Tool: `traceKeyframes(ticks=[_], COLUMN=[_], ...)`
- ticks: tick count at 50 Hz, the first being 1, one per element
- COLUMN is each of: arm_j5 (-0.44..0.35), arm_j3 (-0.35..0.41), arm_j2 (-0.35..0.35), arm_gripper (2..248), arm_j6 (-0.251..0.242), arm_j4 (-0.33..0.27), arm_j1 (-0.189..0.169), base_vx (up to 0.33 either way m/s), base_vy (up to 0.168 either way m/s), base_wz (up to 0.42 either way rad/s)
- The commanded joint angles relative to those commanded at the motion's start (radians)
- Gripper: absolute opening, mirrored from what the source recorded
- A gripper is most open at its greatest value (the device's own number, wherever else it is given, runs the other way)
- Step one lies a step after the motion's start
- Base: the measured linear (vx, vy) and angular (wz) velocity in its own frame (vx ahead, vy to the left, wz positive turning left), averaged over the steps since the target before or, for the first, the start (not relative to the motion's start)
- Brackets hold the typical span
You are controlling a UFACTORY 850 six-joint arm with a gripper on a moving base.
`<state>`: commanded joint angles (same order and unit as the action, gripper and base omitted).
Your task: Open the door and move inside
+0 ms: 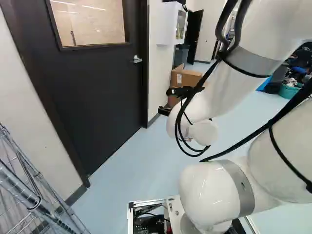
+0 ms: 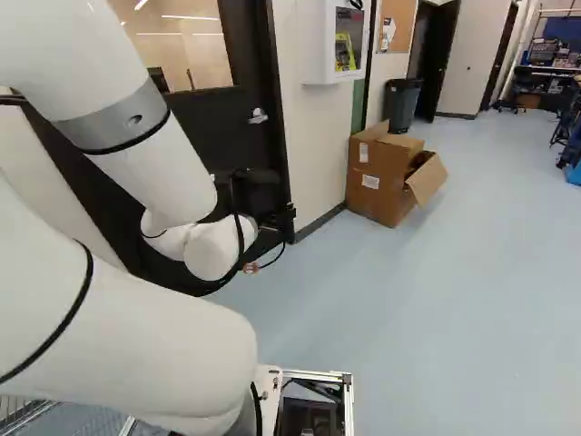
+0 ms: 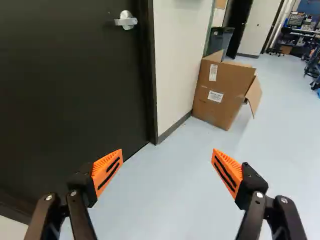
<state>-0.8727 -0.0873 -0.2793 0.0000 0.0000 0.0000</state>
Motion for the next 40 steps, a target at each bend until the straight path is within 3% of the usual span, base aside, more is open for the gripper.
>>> traceKeyframes(ticks=[40], arm_j5=[0.000], arm_j3=[0.000], arm_j2=[0.000], arm_gripper=[247], arm_j6=[0.000], arm_j4=[0.000], arm_j1=[0.000], base_vx=[0.160], base_vy=[-0.005], base_wz=[0.260])
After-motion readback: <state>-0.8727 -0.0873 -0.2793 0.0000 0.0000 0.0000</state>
